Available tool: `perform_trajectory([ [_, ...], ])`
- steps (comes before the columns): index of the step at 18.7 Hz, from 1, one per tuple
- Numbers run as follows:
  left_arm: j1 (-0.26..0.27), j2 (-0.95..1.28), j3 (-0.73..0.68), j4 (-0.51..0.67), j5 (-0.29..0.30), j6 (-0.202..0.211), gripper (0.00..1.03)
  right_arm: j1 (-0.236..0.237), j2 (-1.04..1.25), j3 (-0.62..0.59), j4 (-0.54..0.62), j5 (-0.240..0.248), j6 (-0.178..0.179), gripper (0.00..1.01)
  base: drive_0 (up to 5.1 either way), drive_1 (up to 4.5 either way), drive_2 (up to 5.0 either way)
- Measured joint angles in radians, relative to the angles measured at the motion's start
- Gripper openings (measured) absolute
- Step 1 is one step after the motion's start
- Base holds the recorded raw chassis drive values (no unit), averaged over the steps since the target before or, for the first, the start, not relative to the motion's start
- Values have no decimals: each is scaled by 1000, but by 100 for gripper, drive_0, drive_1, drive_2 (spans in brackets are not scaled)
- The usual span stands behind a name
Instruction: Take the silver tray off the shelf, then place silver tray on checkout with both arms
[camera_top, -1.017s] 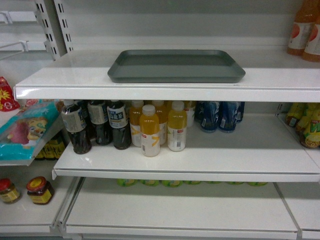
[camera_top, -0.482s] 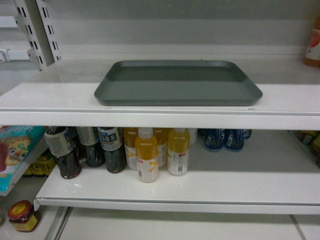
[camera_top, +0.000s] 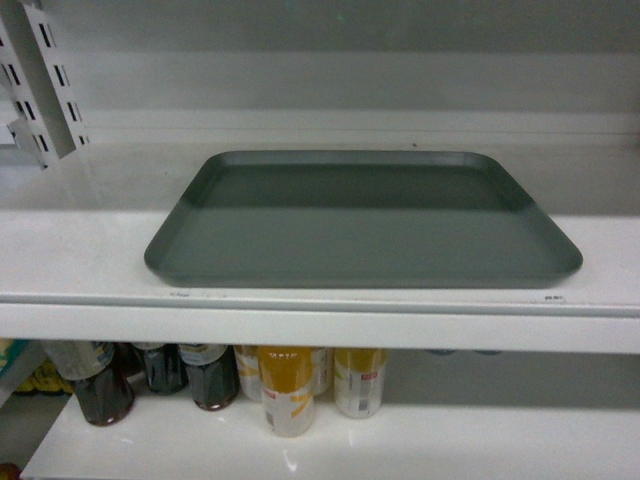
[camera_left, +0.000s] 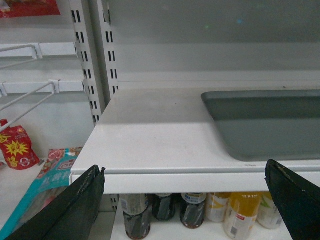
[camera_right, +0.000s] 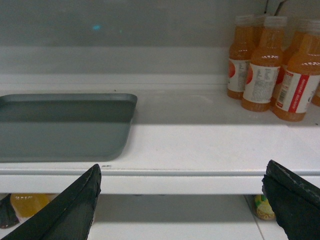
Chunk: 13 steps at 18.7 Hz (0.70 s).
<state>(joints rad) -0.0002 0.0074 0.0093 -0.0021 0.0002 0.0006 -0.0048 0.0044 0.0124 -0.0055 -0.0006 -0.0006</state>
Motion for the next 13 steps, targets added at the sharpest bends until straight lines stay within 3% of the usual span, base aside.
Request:
perform_trajectory([
  [6, 0, 0, 0, -6, -1, 0, 98, 0, 0, 0, 5, 0, 0, 98, -3, 401, -407],
  [13, 0, 0, 0, -2, 0, 0, 98, 0, 0, 0, 2, 0, 0, 98, 0, 0, 0],
])
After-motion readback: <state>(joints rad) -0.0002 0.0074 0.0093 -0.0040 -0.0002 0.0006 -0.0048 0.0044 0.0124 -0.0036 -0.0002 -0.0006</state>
